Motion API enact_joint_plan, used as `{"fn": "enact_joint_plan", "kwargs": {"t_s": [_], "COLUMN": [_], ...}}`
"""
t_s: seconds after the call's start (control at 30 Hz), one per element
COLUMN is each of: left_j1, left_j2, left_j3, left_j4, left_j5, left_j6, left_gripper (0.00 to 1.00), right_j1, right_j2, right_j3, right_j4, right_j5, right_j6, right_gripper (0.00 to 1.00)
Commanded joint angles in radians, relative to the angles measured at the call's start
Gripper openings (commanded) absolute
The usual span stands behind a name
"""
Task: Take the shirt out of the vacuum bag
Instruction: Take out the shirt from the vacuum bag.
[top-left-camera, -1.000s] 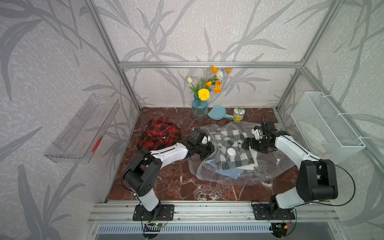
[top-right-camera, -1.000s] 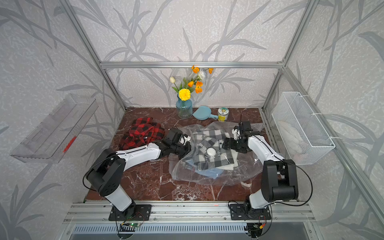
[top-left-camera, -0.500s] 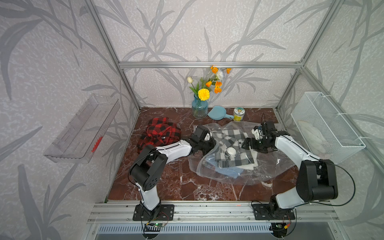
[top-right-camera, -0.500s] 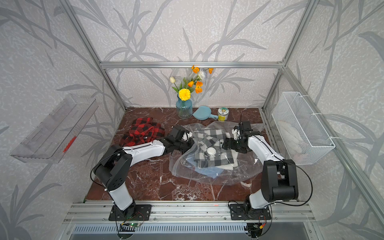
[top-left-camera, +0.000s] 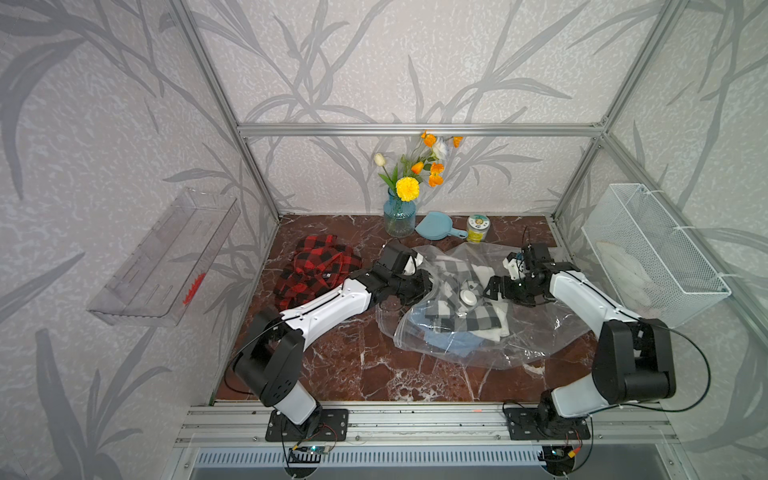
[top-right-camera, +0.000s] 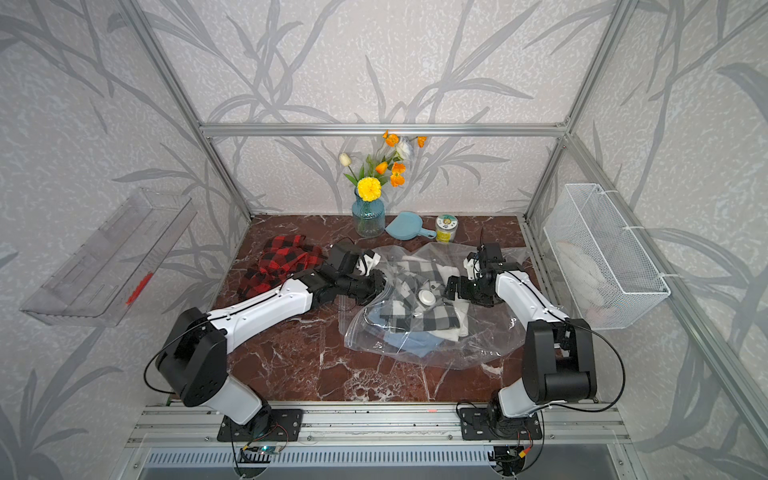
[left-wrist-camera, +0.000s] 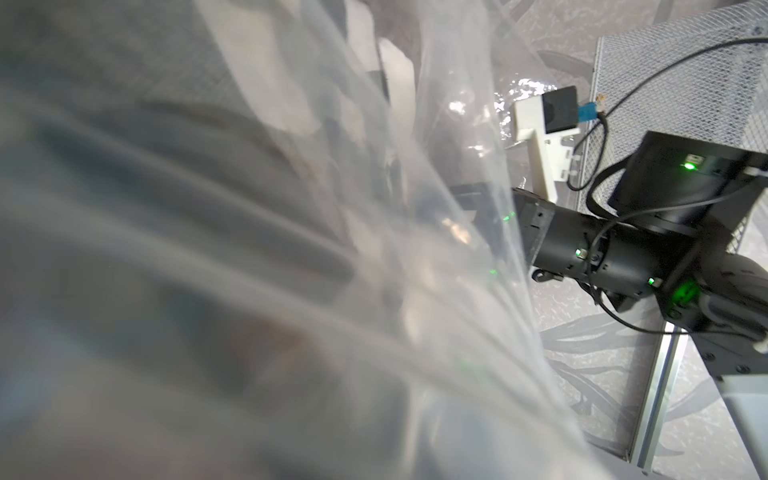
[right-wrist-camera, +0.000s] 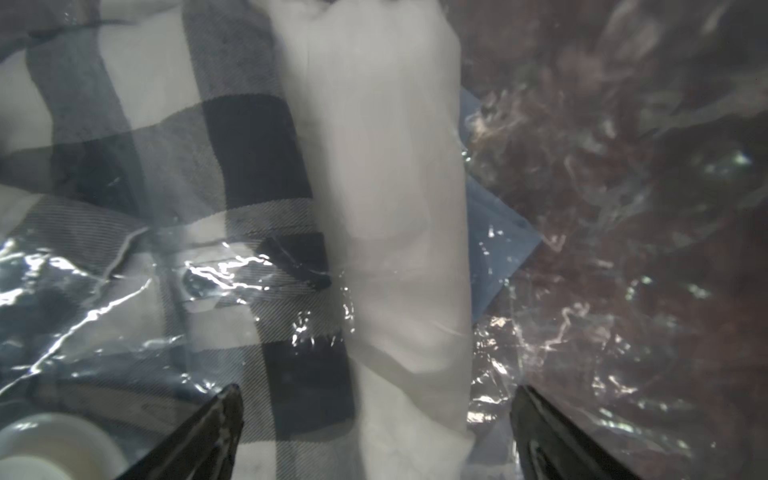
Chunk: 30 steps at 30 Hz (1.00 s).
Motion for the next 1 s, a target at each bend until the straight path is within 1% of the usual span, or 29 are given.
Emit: {"fn": "enact_joint_plan", "kwargs": {"t_s": [0.0,0.13,0.27,0.4,0.5,0.63,0.7,0.8,0.87,0.9,0.97], "left_j1": [0.033,0.072,0.089,0.121,0.146,0.155,0.157,0.159,0.160,0.159,0.160], "left_j2": [-0.064,-0.079,-0.067,-0.086,-0.094,-0.122,-0.143,-0.153,-0.144,-0.141,-0.131], "left_j3": [-0.024,-0.102,-0.146,-0.205,-0.255,-0.286,-0.291,-0.286,-0.280,-0.280,-0.284], "left_j4": [-0.021,0.004,0.006,-0.017,-0.001,-0.008,-0.016,-0.021,-0.014,-0.010,0.001], "left_j5": [0.011,0.029,0.039,0.022,0.024,0.029,0.026,0.031,0.035,0.034,0.035], "left_j6": [0.039,0.027,0.031,0.048,0.047,0.060,0.064,0.067,0.064,0.063,0.061], "left_gripper": [0.00,0.00,0.00,0.03,0.04,0.04,0.05,0.05,0.05,0.05,0.04], "right_j1": [-0.003,-0.003,-0.004,-0.003,-0.003,-0.004,-0.003,-0.002,0.027,0.051,0.110], "right_j2": [0.005,0.011,0.012,0.010,0.011,0.001,0.001,-0.010,-0.018,-0.011,0.017], "right_j3": [-0.005,-0.007,-0.007,-0.006,-0.004,-0.001,0.004,0.003,-0.010,-0.002,0.035], "right_j4": [-0.006,-0.002,-0.002,-0.006,-0.002,0.019,0.032,0.090,0.164,0.174,0.141], "right_j5": [0.000,-0.003,0.000,0.002,-0.008,-0.058,-0.116,-0.264,-0.350,-0.356,-0.292], "right_j6": [-0.004,-0.003,0.000,-0.001,0.004,0.018,0.027,0.063,0.119,0.127,0.126], "right_gripper": [0.99,0.99,0.99,0.99,0.99,0.99,0.98,0.80,0.59,0.53,0.35]}}
